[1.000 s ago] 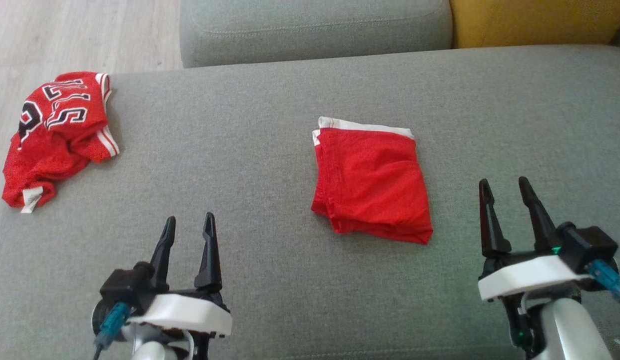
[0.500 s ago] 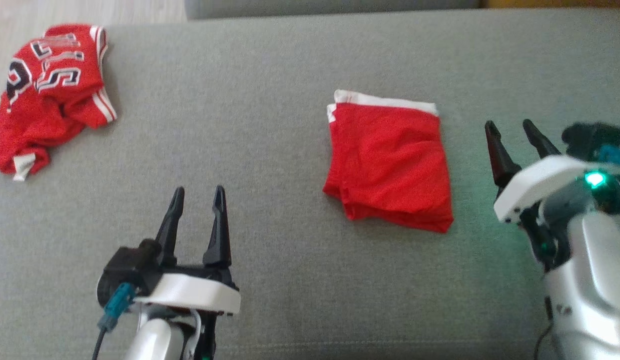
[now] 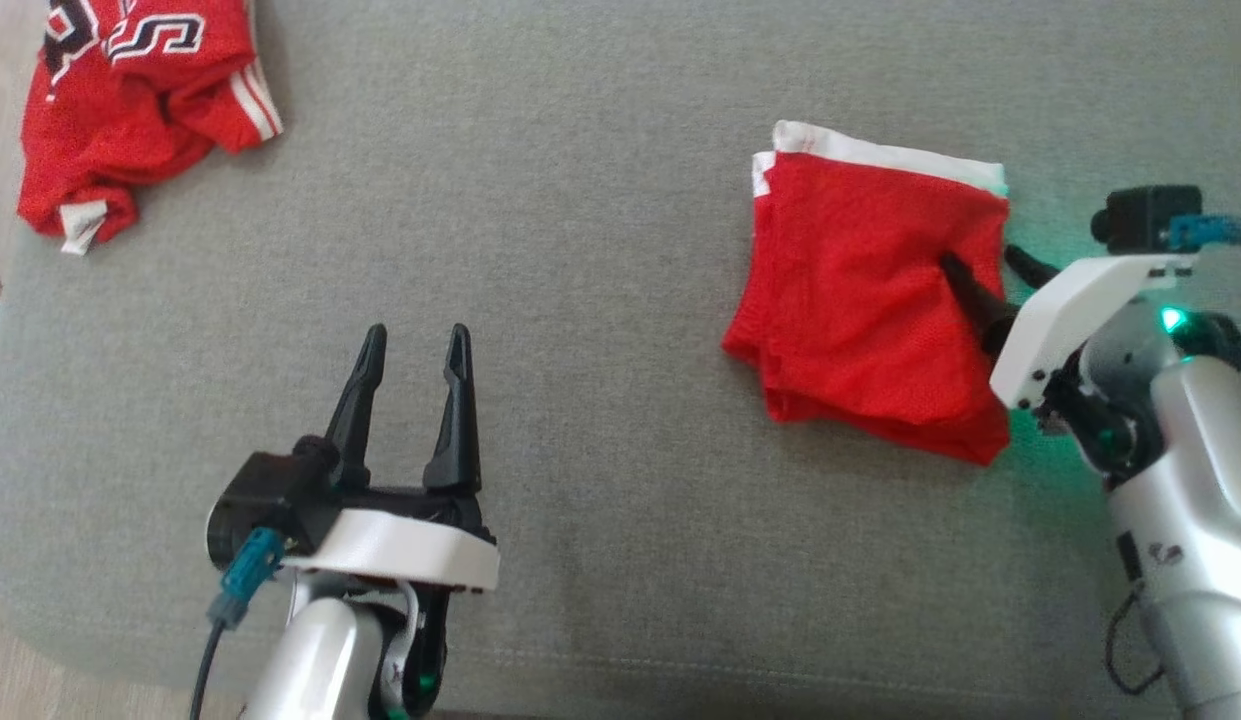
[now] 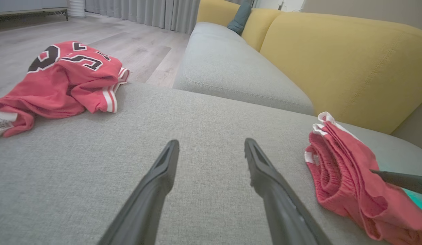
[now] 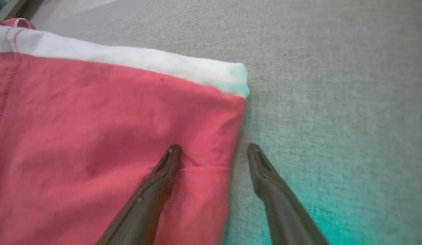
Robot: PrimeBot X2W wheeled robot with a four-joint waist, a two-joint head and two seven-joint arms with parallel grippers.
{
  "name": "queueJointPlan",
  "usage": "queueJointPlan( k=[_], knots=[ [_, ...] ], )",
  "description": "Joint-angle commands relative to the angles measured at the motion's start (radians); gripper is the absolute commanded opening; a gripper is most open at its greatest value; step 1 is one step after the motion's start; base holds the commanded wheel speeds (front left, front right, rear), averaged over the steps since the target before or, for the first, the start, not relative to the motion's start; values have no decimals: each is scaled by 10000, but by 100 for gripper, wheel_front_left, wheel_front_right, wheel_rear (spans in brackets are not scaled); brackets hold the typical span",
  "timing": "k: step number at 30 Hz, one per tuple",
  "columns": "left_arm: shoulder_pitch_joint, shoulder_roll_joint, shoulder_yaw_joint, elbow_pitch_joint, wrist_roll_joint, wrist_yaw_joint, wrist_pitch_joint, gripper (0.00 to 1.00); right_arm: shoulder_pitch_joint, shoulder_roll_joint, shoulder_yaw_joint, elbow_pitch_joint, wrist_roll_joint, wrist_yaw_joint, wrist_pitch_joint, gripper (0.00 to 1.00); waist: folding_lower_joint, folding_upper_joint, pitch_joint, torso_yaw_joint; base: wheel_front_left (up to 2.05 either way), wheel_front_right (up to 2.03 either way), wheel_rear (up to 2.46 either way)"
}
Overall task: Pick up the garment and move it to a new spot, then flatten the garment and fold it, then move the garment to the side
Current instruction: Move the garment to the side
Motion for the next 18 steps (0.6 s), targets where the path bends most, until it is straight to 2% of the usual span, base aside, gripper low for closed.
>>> queueJointPlan(
  k=[1, 2, 3, 4, 12, 18],
  knots=[
    [-360, 11, 253, -340, -25, 45, -51, 100, -265, -123, 303, -138, 159, -9, 126, 71, -1, 0, 75, 70, 0, 0, 0],
    [-368, 11, 259, -346, -22, 49, -51, 100, -309, -167, 368, -88, 241, -9, 125, 42, -1, 0, 93, 72, 0, 0, 0],
    [-372, 11, 271, -355, -15, 53, -51, 100, -353, -204, 430, -46, 299, -9, 105, 28, -1, 0, 108, 63, 0, 0, 0],
    [-375, 11, 291, -368, -1, 65, -51, 100, -401, -243, 499, -16, 353, -9, 75, 0, -1, 0, 125, 39, 0, 0, 0],
    [-411, 11, 333, -531, 241, -4, -51, 100, -701, -724, 720, -115, 432, -9, -366, 0, -1, 0, 205, -614, 0, 0, 0],
    [-542, 32, 278, -725, 516, -199, -51, 100, -1036, -1256, 506, -422, 39, -9, -584, 0, -1, 0, 435, -1886, 0, 0, 0]
  ],
)
